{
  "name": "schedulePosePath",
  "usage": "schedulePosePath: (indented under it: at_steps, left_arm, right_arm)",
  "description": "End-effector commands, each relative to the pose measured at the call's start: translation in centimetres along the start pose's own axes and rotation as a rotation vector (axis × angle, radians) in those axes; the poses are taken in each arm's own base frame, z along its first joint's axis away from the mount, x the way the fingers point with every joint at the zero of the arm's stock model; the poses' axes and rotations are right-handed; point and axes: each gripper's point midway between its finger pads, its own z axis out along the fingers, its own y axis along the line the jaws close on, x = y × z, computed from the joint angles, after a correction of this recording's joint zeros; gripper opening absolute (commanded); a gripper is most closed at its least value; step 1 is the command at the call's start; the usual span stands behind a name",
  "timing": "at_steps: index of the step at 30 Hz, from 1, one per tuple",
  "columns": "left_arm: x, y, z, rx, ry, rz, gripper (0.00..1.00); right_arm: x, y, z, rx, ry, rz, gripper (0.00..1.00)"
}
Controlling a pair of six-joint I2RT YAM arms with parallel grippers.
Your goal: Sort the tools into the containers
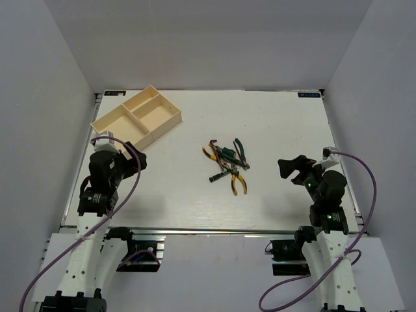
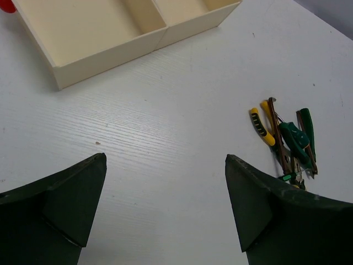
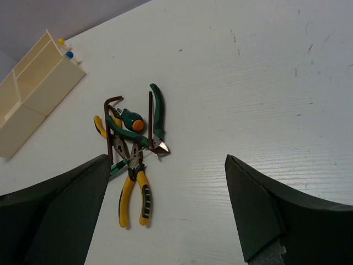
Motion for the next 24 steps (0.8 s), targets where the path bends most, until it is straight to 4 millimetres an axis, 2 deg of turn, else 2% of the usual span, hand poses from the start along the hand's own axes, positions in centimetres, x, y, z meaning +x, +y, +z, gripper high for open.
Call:
schedulePosePath:
  at_steps: [1, 5, 11, 13, 15, 16, 17, 20, 24]
  left_arm:
    - [0.4, -0.2, 0.1, 0.015, 0.014, 0.017, 0.98]
    - [0.5, -0.1, 0.4, 0.015, 0.019, 0.029, 0.98]
    - [1.3, -1.7, 0.8, 0.117, 0.074, 0.103, 0.96]
    - [1.3, -3.1, 0.8, 0.194, 0.108, 0.132, 0.89]
    - [0.7, -4.2, 0.9, 0.246, 0.121, 0.162, 0.87]
    - [1.7, -4.7, 1.4, 0.281, 0.185, 0.177, 0.85]
    - [0.7, -5.6, 1.4, 0.309, 0.183, 0.186, 0.84]
    - [1.3, -7.4, 2.1, 0.399, 0.261, 0.198, 0.81]
    - [0.5, -8.5, 3.2, 0.411, 0.272, 0.214, 0.78]
  right_arm:
    - [-0.8, 0.3, 0.0, -0.008, -0.028, -0.019, 0.89]
    - [-0.4, 0.4, 0.0, -0.026, -0.02, -0.028, 0.89]
    - [-0.1, 0.3, 0.2, -0.026, -0.008, -0.029, 0.89]
    - [-0.2, 0.4, 0.2, -0.028, -0.008, -0.03, 0.89]
    - [-0.4, 0.5, 0.2, -0.034, -0.007, -0.033, 0.89]
    - [-0.3, 0.6, 0.3, -0.036, -0.004, -0.031, 0.89]
    - [-0.4, 0.6, 0.2, -0.037, -0.004, -0.034, 0.89]
    - [-0.4, 0.7, 0.3, -0.041, -0.004, -0.035, 0.89]
    - [-0.2, 0.7, 0.3, -0.044, 0.001, -0.034, 0.89]
